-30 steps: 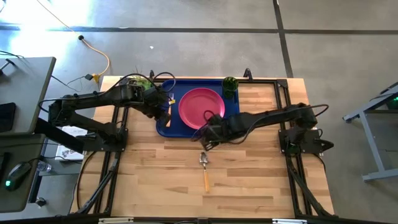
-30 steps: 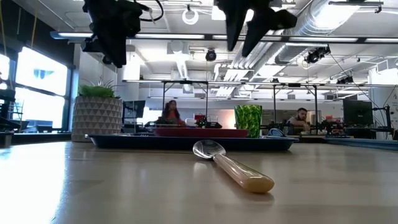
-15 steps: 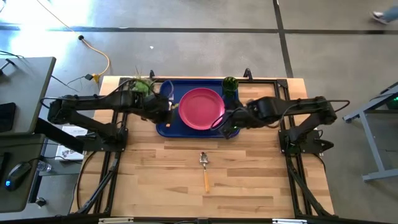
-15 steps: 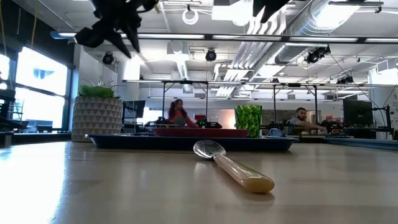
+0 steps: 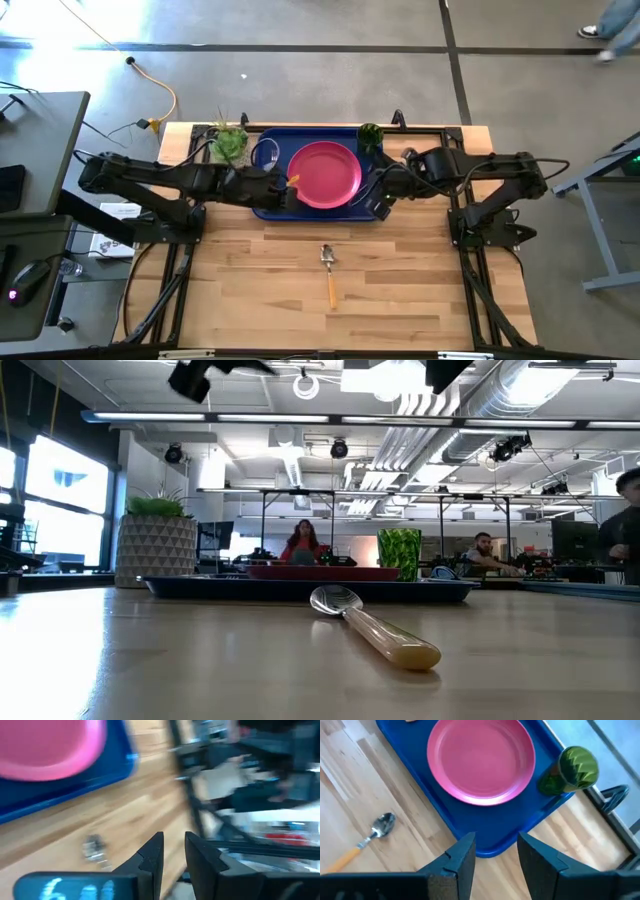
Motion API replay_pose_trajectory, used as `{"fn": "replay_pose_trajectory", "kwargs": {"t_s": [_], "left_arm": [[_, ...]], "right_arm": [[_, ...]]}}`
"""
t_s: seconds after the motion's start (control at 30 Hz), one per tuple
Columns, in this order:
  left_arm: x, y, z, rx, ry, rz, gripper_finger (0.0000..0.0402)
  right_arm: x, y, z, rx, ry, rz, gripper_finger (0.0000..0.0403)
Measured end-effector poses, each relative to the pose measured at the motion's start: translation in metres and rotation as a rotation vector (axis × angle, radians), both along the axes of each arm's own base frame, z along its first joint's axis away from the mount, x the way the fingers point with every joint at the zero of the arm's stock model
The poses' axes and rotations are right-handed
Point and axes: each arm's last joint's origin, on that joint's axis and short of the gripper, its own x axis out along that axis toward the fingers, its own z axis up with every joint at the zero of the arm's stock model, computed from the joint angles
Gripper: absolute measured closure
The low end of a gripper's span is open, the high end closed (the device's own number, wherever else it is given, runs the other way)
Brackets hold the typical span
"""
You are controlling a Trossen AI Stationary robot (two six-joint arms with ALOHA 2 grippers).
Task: Pick and place plate/cup/fork/spoon on tray
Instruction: Put the orange spoon on the left of the pink plate on the blue tray
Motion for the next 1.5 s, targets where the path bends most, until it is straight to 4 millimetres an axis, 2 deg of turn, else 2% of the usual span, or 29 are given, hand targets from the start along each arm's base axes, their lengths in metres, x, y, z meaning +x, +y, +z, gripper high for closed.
{"fn": "replay_pose_trajectory", "kwargs": {"t_s": [0.17, 0.4, 0.5, 0.57, 0.73, 1.0, 1.13, 1.5], "left_arm": [[0.011, -0.013, 0.003, -0.004, -0.099, -0.012, 0.0345], [0.024, -0.027, 0.006, -0.021, -0.217, -0.041, 0.0349], [0.026, -0.029, 0.013, -0.008, -0.228, -0.052, 0.0349], [0.032, -0.032, 0.024, 0.017, -0.269, -0.045, 0.0352], [0.040, -0.032, 0.047, 0.072, -0.252, -0.033, 0.0364], [0.060, -0.036, 0.053, 0.074, -0.098, -0.015, 0.0367], [0.071, -0.039, 0.044, 0.070, -0.034, 0.001, 0.0367], [0.105, -0.055, -0.025, 0.059, 0.227, 0.030, 0.0367]], "right_arm": [[-0.009, -0.009, 0.005, -0.025, 0.032, 0.029, 0.0265], [-0.030, -0.022, 0.017, -0.044, 0.047, 0.036, 0.0265], [-0.040, -0.026, 0.023, -0.049, 0.032, 0.023, 0.0265], [-0.048, -0.027, 0.027, -0.058, 0.024, 0.026, 0.0265], [-0.062, -0.028, 0.036, -0.080, -0.013, 0.027, 0.0265], [-0.073, -0.028, 0.041, -0.080, -0.029, 0.028, 0.0265], [-0.075, -0.028, 0.041, -0.077, -0.028, 0.025, 0.0265], [-0.075, -0.028, 0.041, -0.042, -0.052, -0.038, 0.0265]]}}
